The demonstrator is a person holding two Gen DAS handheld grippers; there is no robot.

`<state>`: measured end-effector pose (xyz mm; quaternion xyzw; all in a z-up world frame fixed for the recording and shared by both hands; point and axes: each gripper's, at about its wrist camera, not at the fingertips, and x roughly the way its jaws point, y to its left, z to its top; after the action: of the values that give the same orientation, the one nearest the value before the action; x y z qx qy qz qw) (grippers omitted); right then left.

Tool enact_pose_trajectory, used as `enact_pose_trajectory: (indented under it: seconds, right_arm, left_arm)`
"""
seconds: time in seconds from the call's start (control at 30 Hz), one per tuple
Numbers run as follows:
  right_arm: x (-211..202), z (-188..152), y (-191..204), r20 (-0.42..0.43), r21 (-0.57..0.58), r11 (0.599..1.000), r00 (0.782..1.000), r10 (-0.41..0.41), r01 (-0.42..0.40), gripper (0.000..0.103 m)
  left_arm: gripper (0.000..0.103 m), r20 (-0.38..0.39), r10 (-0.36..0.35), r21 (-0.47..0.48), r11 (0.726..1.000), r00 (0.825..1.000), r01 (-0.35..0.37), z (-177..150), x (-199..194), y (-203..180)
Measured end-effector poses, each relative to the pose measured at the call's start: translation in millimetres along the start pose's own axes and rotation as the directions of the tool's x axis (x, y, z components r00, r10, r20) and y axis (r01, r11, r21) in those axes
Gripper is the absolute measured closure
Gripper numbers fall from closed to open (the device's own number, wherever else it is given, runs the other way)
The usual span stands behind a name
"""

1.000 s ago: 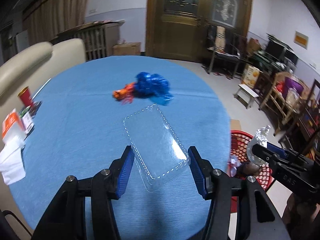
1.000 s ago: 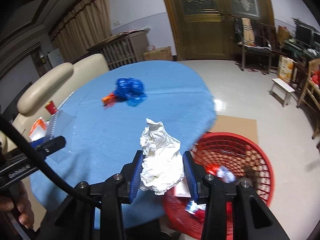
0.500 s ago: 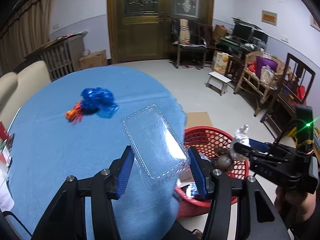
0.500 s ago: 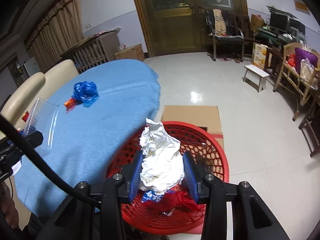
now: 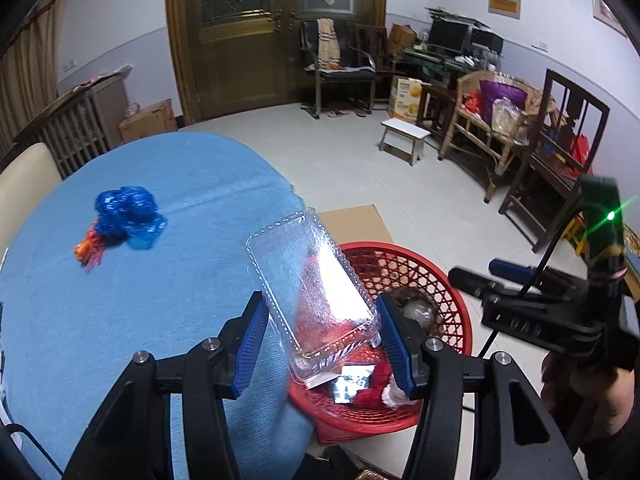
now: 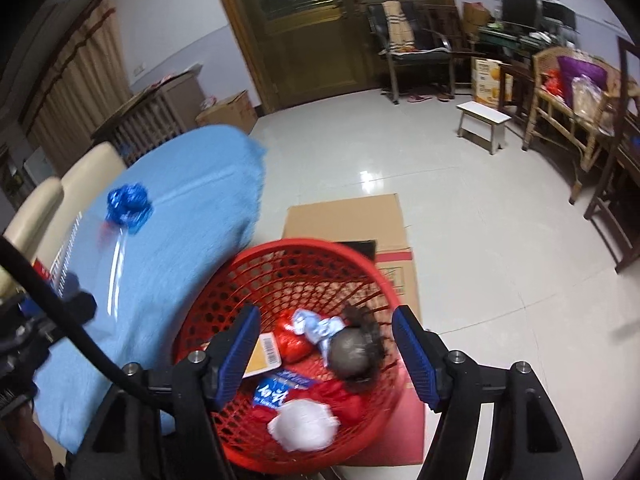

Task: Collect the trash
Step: 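Open the right tool over the basket while the left tool releases the clear tray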

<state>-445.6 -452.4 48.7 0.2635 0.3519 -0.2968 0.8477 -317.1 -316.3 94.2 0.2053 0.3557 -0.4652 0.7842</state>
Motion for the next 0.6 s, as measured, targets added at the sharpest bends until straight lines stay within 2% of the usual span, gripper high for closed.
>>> enact_pose_trajectory:
  seconds: [0.3, 0.4, 0.47, 0.6]
  right_arm:
    - [-12, 5, -41, 0.029, 0.088, 0.996, 0.999, -0.014, 0.012, 0.031]
    - [-16, 5, -48, 0.038, 0.104, 0.994, 0.999, -0.015, 0.011, 0.031]
    - [-18, 7, -54, 0.042, 0.115, 0.993, 0.999, -0.014, 0.009, 0.031]
    - [-21, 10, -55, 0.048, 0.123, 0.992, 0.999, -0.01, 0.004, 0.031]
  left_arm:
    - [0.045, -0.076, -0.062, 0.039, 0.997, 0.995, 0.065, 9, 34, -29]
    - [0.04, -0.121, -0.097, 0.05, 0.993, 0.988, 0.103, 11, 47, -37]
    - [0.025, -0.154, -0.093, 0.055, 0.993, 0.984, 0.103, 14, 57, -39]
    - [0.023, -0.176, -0.067, 0.03, 0.997, 0.982, 0.073, 15, 63, -27]
